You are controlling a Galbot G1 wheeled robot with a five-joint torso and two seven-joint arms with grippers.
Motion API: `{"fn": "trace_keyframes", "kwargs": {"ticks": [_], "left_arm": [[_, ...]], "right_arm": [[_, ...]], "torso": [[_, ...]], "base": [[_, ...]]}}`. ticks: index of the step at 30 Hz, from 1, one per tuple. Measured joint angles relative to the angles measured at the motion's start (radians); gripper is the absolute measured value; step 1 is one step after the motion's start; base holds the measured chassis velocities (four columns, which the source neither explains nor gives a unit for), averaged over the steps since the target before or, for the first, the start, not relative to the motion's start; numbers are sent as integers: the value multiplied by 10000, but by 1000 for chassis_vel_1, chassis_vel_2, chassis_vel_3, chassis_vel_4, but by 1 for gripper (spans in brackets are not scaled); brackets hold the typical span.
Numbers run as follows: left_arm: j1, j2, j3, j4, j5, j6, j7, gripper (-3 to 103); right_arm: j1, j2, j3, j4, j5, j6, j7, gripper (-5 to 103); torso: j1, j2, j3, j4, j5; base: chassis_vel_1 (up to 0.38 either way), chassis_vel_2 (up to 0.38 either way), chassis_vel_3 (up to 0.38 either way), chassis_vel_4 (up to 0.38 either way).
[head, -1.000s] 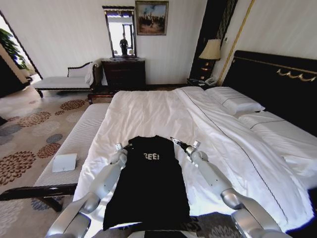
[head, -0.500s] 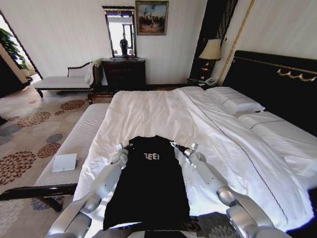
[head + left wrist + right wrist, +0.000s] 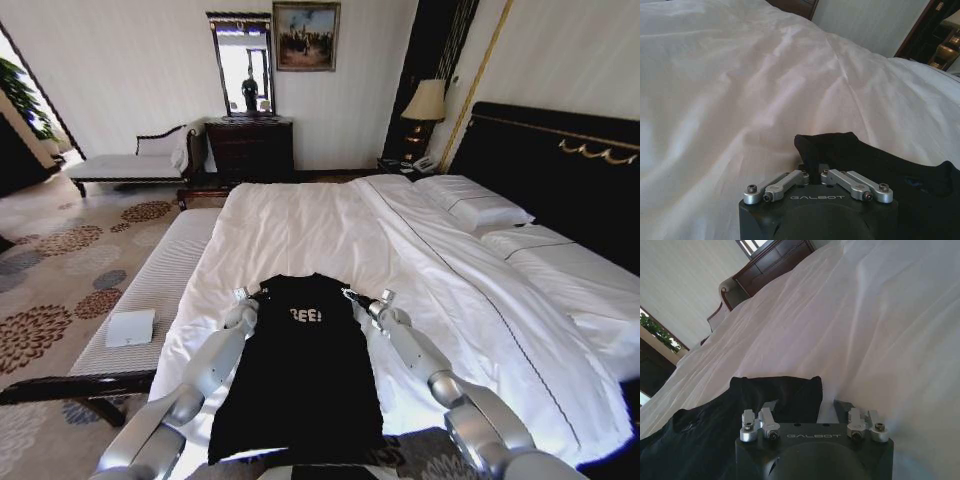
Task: Fold the clothes on the bed.
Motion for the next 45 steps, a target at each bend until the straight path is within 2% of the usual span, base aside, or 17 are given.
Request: {"fn": "trace_keyframes", "kwargs": {"ticks": [1,4,6,10,12,15,16,18,26,32,38,45], "left_arm": [[0,0,0,0,0,0,0,4],[-38,-84,-28,126,39,-23,89,4],[-39,-92,-31,137,45,-26,99,4],[-43,-191,-82,294,131,-70,254,4],[-44,-208,-88,327,146,-80,283,4],[-53,-242,-103,414,180,-106,369,4],[-53,-242,-103,414,180,-106,369,4],[-77,-254,-102,454,254,-111,385,4],[-115,-193,-60,434,404,-117,397,4],[-127,-11,-46,58,412,-181,180,4],[-380,432,-54,-512,108,-183,-107,4],[-912,799,-19,-700,-350,-102,-235,4]], "right_arm": [[0,0,0,0,0,0,0,61],[-12,8,-32,14,-35,9,-14,45],[-15,10,-35,22,-37,10,-14,45],[-77,-2,-69,149,-193,57,2,24],[-86,-16,-78,161,-215,69,4,24],[-96,-72,-83,186,-238,102,16,8],[-96,-72,-83,186,-238,102,16,8],[-101,-101,-84,221,-256,135,28,1],[-154,-151,-136,471,-142,222,195,0],[-395,-517,-391,1404,-36,248,385,0],[-320,-1061,-735,2748,366,165,810,0],[156,-1168,-1065,3067,570,124,1127,0]], "torso": [[0,0,0,0,0],[0,0,0,-1,0],[0,0,0,-1,0],[0,0,0,1,1],[0,0,0,1,1],[0,0,0,1,1],[0,0,0,1,1],[0,0,0,0,1],[0,0,0,0,1],[0,0,0,-1,1],[0,-1,0,-1,-2],[0,-1,1,-1,0]], "base": [[0,0,0,0],[0,0,0,0],[0,0,0,0],[0,0,0,0],[0,0,0,0],[0,0,0,0],[0,0,0,0],[0,0,0,0],[0,0,0,0],[0,0,0,0],[0,0,0,0],[0,0,0,0]]}}
